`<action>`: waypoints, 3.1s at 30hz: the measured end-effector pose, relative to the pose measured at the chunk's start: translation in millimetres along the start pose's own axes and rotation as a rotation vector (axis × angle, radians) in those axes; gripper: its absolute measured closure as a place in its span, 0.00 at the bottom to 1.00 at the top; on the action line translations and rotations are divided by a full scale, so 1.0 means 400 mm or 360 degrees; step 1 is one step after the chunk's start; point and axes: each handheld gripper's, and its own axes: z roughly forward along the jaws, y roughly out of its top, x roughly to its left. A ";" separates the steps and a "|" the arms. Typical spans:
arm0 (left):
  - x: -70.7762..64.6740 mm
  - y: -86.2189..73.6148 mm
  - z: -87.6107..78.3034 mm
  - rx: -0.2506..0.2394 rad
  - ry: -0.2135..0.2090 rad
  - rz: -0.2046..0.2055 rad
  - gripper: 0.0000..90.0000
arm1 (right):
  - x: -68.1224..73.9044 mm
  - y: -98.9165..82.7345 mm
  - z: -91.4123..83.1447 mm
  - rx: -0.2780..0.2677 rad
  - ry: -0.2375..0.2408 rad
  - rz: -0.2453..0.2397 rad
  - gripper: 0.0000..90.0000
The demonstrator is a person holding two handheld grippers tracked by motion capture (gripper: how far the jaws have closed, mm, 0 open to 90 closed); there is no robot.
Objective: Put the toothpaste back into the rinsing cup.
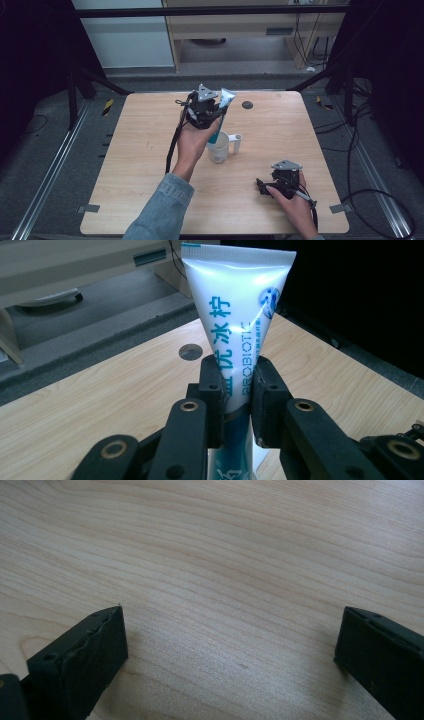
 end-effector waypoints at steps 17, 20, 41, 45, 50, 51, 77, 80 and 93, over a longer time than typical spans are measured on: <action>0.004 0.000 0.017 -0.0034 -0.0001 0.0007 0.86 | 0.000 0.000 0.000 0.0000 0.0000 -0.0001 0.01; 0.003 0.000 0.021 -0.0047 -0.0010 0.0002 0.86 | 0.000 0.000 0.000 0.0000 0.0000 -0.0001 0.01; -0.003 -0.007 0.038 -0.0116 -0.0009 0.0067 0.86 | 0.000 0.000 0.000 -0.0001 -0.0001 -0.0002 0.01; -0.012 -0.009 0.042 -0.0112 -0.0007 0.0097 0.86 | -0.001 0.000 0.000 -0.0002 -0.0003 -0.0006 0.01; -0.014 -0.016 0.047 -0.0141 0.0008 0.0101 0.86 | 0.000 0.000 0.000 -0.0003 0.0000 0.0000 0.01; -0.014 -0.018 0.047 -0.0144 0.0011 0.0100 0.86 | 0.000 0.000 0.000 -0.0002 -0.0001 -0.0002 0.01; -0.019 -0.054 0.064 -0.0175 -0.0007 0.0095 0.86 | 0.000 0.000 0.000 -0.0002 -0.0003 -0.0005 0.01; -0.019 -0.058 0.066 -0.0181 -0.0006 0.0098 0.86 | -0.001 0.000 0.001 -0.0003 -0.0005 -0.0008 0.01; -0.019 -0.084 0.074 -0.0212 -0.0013 0.0072 0.86 | -0.001 0.000 0.001 -0.0003 -0.0005 -0.0008 0.01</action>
